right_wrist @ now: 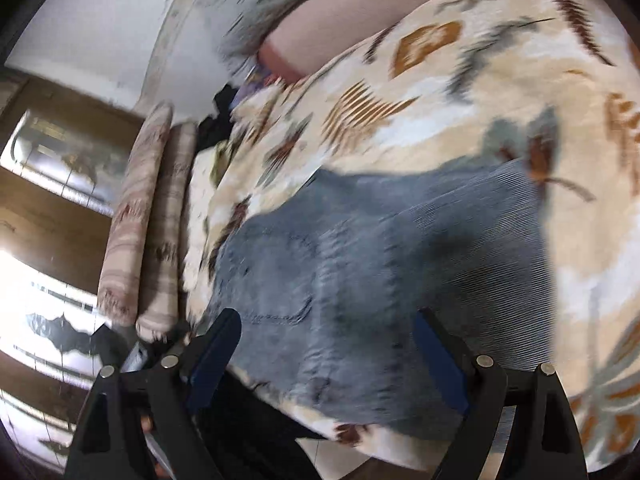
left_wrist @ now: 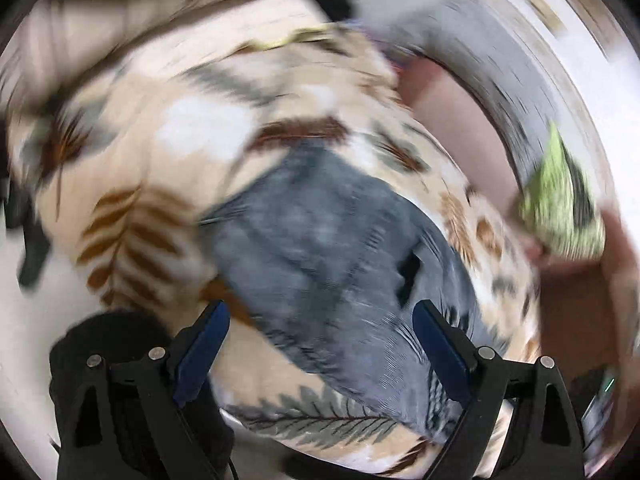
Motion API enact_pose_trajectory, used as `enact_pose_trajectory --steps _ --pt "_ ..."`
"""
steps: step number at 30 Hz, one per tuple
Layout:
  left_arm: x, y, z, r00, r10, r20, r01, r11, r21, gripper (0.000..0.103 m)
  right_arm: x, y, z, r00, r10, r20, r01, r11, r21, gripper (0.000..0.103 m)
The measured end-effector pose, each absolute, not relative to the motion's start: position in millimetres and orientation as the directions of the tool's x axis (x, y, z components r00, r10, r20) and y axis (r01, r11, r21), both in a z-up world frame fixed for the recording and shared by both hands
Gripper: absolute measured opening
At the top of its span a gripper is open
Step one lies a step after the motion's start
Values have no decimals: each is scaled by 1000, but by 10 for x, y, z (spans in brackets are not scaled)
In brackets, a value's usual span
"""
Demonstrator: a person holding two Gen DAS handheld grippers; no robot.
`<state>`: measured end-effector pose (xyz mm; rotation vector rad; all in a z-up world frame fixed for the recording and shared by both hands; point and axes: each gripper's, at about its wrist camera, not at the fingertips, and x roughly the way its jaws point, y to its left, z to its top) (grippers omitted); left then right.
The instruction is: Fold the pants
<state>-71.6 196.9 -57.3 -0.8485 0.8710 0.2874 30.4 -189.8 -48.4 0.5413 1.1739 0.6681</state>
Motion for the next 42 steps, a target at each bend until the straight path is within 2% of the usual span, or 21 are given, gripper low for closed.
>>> enact_pose_trajectory --steps 2,4,6,9,12,15,17,20,26,27,28,30,36,40,42 --pt "-731 2051 -695 625 -169 -762 -557 587 -587 93 277 -1607 -490 181 746 -640 -238 665 708 89" --pt "-703 2035 -685 633 -165 -756 -550 591 -590 93 245 -1254 -513 100 759 -643 -289 641 711 89" --pt "-633 2082 -726 663 -214 -718 -521 557 -647 93 229 -983 -541 51 761 -647 -318 626 712 89" --pt "-608 2122 -742 658 -222 -720 -548 516 -659 93 285 -745 -623 13 775 -632 -301 606 736 90" --pt "-603 2157 -796 669 -294 -683 -530 455 -716 93 395 -605 -781 9 761 -648 -264 627 733 90" --pt "-559 2235 -860 674 -303 -674 -537 426 -728 93 500 -504 -1188 -62 692 -719 -200 697 688 90" --pt "-481 2275 -934 664 -304 -683 -548 423 -722 93 498 -563 -1181 -37 728 -685 -183 669 721 92" --pt "-397 2308 -1147 641 -360 -678 -567 373 -734 93 491 -568 -1201 -50 730 -682 -193 663 724 92" --pt "-323 2273 -1085 667 -305 -680 -556 404 -726 92 479 -570 -1216 -49 729 -683 -196 664 722 93" --pt "-320 2277 -1051 675 -288 -679 -549 419 -724 82 469 -564 -1217 -50 727 -685 -200 665 720 93" --pt "-300 2269 -1021 670 -274 -690 -545 449 -708 57 481 -574 -1201 -50 727 -685 -201 664 720 94" --pt "-238 2225 -971 638 -230 -735 -551 530 -644 32 480 -577 -1192 -46 727 -685 -205 664 719 94" --pt "-246 2178 -862 636 -176 -751 -543 589 -598 23 477 -527 -1153 -49 714 -698 -195 679 708 94" --pt "-226 2118 -819 626 -133 -768 -542 634 -551 22 452 -607 -914 -14 771 -637 -198 622 757 94" --pt "-210 2077 -797 616 -106 -781 -547 656 -520 22 475 -573 -1016 -17 752 -659 -202 643 739 94"
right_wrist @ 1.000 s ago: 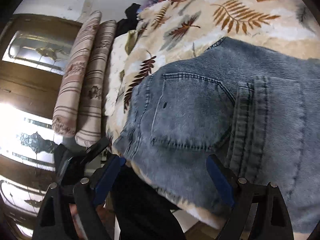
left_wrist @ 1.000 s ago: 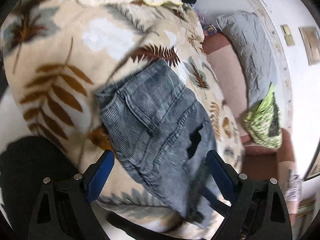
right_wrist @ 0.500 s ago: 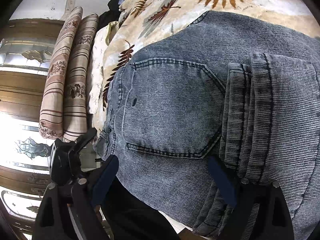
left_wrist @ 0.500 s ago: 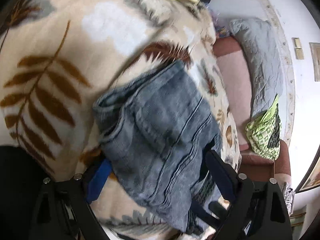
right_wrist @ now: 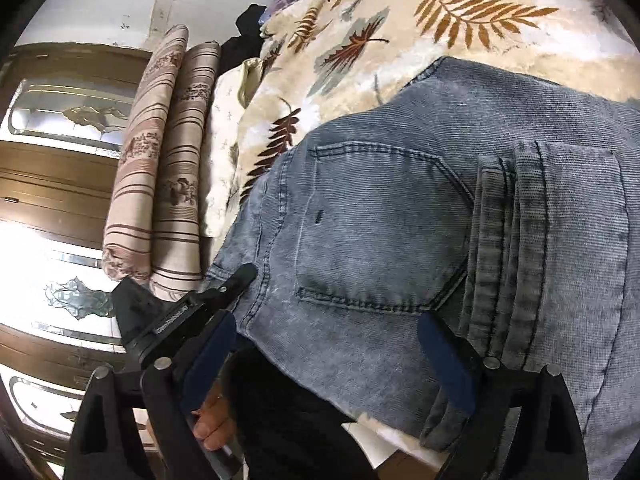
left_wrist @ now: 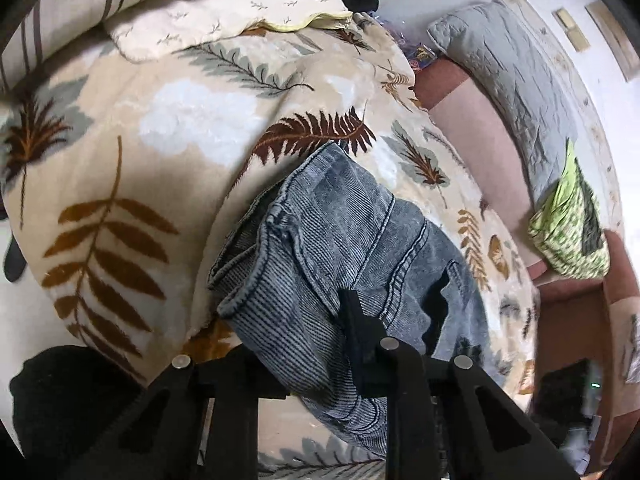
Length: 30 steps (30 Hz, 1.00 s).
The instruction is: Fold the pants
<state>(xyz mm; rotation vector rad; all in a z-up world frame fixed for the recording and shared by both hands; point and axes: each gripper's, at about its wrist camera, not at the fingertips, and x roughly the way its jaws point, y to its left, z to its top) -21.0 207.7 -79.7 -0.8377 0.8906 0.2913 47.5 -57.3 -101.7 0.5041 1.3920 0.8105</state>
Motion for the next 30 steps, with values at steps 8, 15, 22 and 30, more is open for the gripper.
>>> enact_pose_trajectory --steps 8,15,22,30 --pt "-195 1946 -664 598 -18 -802 -538 732 -417 22 424 -630 -859 19 752 -659 -224 645 731 94" --pt "-187 1869 -588 587 20 -809 -530 765 -366 22 464 -544 -1100 -45 717 -695 -194 677 710 95" --pt "-183 1821 -544 585 48 -810 -526 783 -333 22 362 -926 -820 53 721 -691 -220 683 697 95" --pt "-178 1772 -522 579 73 -812 -527 793 -305 22 278 -1843 -868 205 685 -699 -70 722 688 95"
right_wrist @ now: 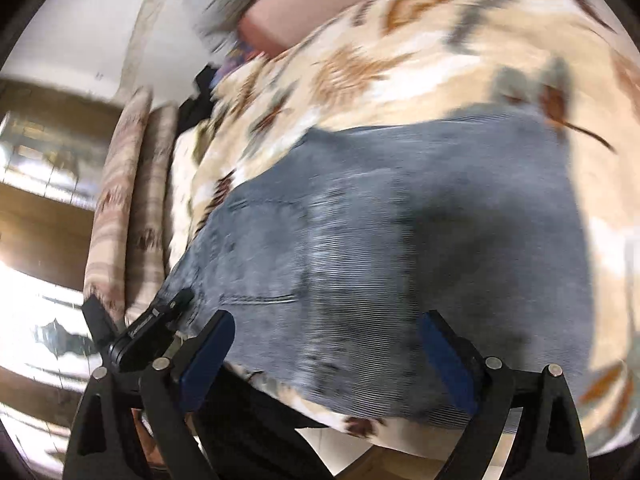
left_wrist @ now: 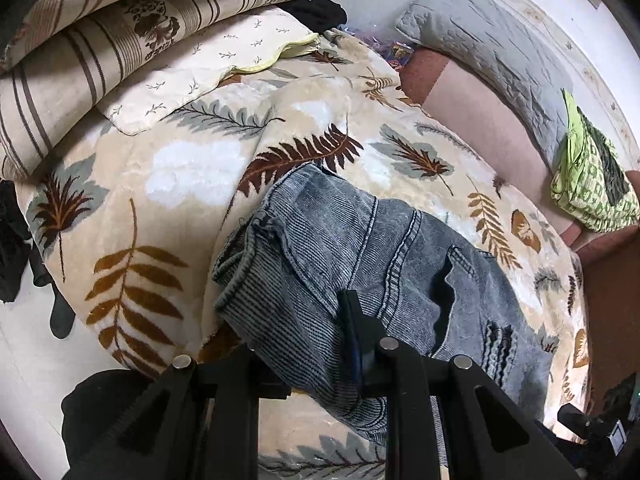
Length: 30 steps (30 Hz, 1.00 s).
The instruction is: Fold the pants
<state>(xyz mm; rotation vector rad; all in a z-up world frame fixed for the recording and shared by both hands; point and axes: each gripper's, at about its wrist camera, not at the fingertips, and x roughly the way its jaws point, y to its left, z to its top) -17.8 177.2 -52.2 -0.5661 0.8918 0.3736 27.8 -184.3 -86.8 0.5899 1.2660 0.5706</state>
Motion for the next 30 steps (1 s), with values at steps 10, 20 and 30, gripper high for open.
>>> enact_pose_trajectory --steps 10,20,30 --pt "-214 1774 -592 566 72 -821 -526 799 -292 22 644 -1659 -591 192 677 -710 -154 736 659 95" --pt "-676 1855 11 684 158 -712 -511 801 -313 62 1815 -678 -449 186 528 -829 -377 817 436 93" --pt "86 1968 -893 496 -14 -868 -501 812 -300 54 2010 -145 -897 121 362 -924 -448 851 274 5"
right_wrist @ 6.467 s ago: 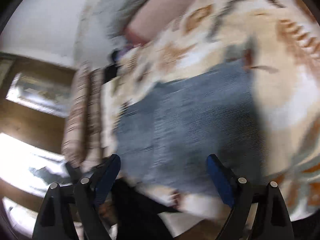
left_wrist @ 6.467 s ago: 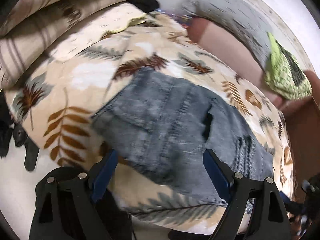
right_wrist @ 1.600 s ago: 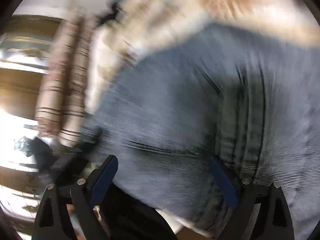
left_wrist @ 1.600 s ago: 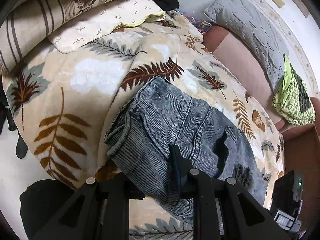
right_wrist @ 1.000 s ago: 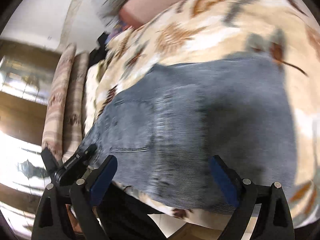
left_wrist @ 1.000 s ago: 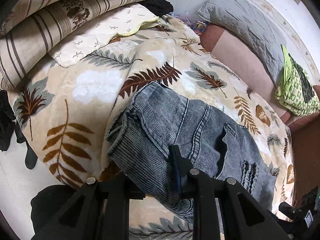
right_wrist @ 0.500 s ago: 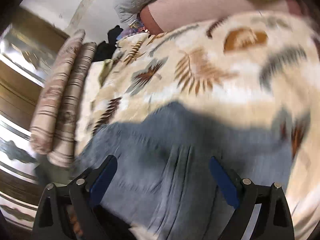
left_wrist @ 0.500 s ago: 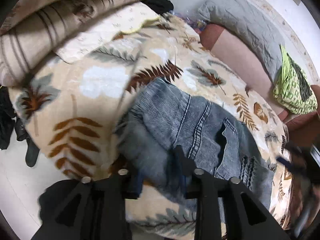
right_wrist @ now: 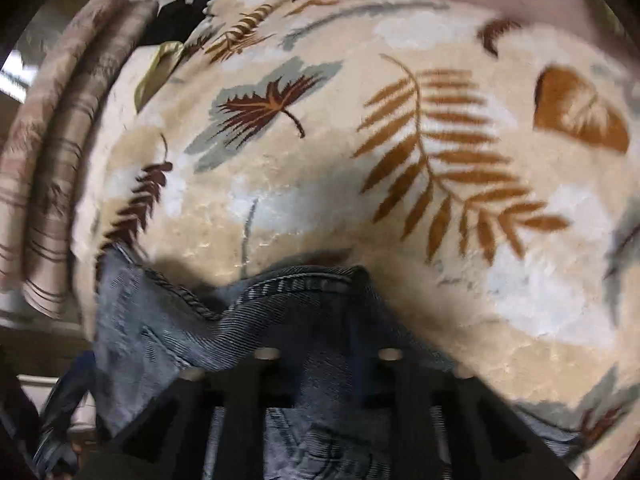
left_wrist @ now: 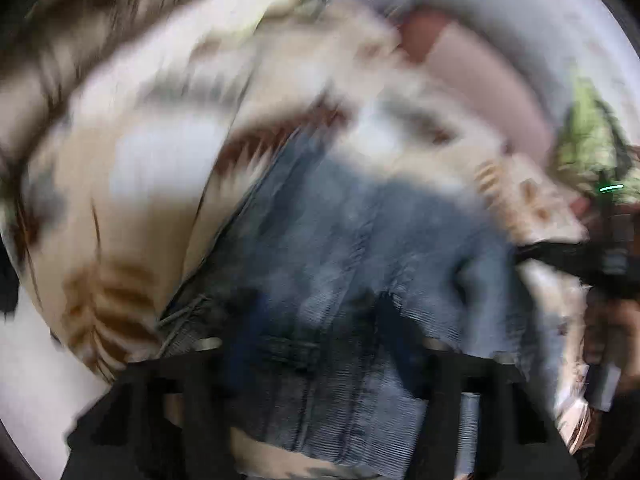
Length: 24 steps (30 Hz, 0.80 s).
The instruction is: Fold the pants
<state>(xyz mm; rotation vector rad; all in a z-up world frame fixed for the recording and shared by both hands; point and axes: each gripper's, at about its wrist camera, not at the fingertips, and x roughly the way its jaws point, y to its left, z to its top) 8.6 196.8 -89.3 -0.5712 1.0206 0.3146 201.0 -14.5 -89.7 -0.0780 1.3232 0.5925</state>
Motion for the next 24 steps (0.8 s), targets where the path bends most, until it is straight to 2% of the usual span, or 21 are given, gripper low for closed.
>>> enact_pose_trajectory --steps 2,4,6,8,10,12,13,14,15,16,18,19,21,22,24 --pt "32 1877 -851 521 35 -853 -470 846 -253 54 1984 -139 -809 201 316 -927 -465 864 194 2" --pt "48 1785 -850 512 72 -856 -465 861 -206 54 2042 -108 -961 266 161 -951 -460 888 22 1" --pt "43 1800 -850 516 54 -855 -458 861 -222 54 2107 -180 -1093 234 171 -957 -413 909 62 1" --pt "53 1802 -842 517 36 -855 -448 863 -235 54 2113 -326 -927 270 258 -928 -339 927 159 3" --pt "59 1791 -837 513 47 -857 -438 873 -215 55 2055 -386 -691 331 281 -901 -322 931 172 5" --pt "55 1794 -840 518 55 -853 -434 877 -207 55 1923 -425 -407 341 416 -843 -327 893 308 8" --pt "57 1805 -844 522 55 -851 -430 878 -208 55 1869 -394 -366 281 502 -818 -339 849 405 14" --pt "46 1809 -841 525 51 -850 -427 879 -211 55 1823 -348 -390 183 586 -789 -344 790 507 29" --pt "29 1814 -838 527 48 -848 -427 878 -216 55 1739 -199 -524 -10 683 -731 -340 685 645 39" --pt "32 1816 -839 526 47 -849 -428 877 -217 55 1670 -56 -649 -124 702 -701 -355 628 692 55" --pt "40 1808 -823 519 45 -854 -423 881 -211 55 1617 111 -908 -123 624 -772 -409 677 612 56" --pt "33 1812 -798 511 39 -859 -421 882 -211 55 1686 99 -1130 -90 565 -820 -366 747 555 51" --pt "-7 1835 -670 523 30 -852 -427 874 -231 55 1781 -237 -1271 -44 723 -690 -93 685 723 52" --pt "-15 1835 -568 551 33 -834 -421 874 -243 56 1737 -275 -1172 -27 733 -679 -117 673 731 59" --pt "42 1786 -375 608 45 -792 -387 889 -246 64 1611 -295 -932 -23 728 -685 -232 663 712 60"
